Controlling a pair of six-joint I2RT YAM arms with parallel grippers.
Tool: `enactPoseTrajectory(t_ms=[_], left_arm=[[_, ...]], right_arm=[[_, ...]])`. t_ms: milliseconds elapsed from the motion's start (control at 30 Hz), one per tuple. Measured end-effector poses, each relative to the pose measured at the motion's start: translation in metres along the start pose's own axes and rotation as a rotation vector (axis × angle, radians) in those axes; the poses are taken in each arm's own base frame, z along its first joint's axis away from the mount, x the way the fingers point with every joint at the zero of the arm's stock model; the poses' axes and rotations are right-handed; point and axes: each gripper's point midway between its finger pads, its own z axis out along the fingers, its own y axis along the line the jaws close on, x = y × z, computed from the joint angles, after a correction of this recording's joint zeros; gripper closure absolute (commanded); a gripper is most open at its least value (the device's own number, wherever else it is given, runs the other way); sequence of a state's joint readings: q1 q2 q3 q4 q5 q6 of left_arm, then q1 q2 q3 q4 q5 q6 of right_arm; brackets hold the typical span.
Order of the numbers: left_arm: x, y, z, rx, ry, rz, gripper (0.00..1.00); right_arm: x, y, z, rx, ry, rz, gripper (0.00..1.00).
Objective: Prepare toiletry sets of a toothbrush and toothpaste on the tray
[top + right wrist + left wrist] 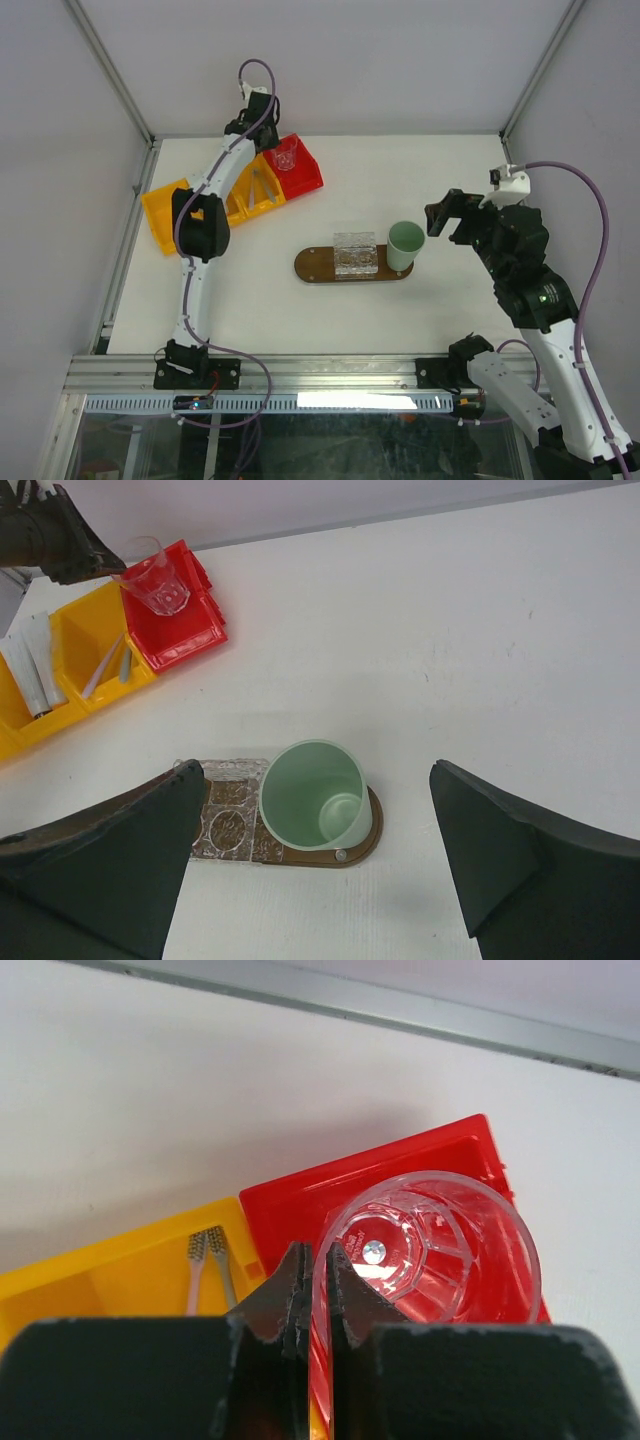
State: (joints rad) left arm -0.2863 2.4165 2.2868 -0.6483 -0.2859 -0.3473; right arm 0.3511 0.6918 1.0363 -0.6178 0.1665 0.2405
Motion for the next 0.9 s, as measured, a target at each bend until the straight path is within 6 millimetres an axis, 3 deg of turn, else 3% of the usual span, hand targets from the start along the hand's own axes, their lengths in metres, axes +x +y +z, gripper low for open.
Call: enactPoseTrajectory(t_ms=[167,367,467,633,900], left_arm=[[-0.037,-0.003,-0.041,0.024,-0.063,-0.018,1.0],[-0.098,-0.003,-0.132,0.079,-0.194,-0.056,1.0],[-0.104,0.009,-0.181,0.093,-0.223,-0.069,1.0],[-0.072,0.037,-0.245,0.096,-0.202,-0.072,1.0],[0.03,0.07,-0.305,0.135,-0.084,-0.074,1.0]], right_arm=[[-0.001,0.0,-0.002,-0.002,-0.007,0.002,0.01],[-0.004,0.0,-0.005,-0.005,-0.018,0.003,0.01],[-0.005,0.0,-0.008,-0.006,-0.02,0.003,0.01],[-0.01,0.002,-0.016,-0.021,-0.037,0.007,0.01],[-0.01,0.001,-0.023,-0.022,-0.039,0.002,0.01]])
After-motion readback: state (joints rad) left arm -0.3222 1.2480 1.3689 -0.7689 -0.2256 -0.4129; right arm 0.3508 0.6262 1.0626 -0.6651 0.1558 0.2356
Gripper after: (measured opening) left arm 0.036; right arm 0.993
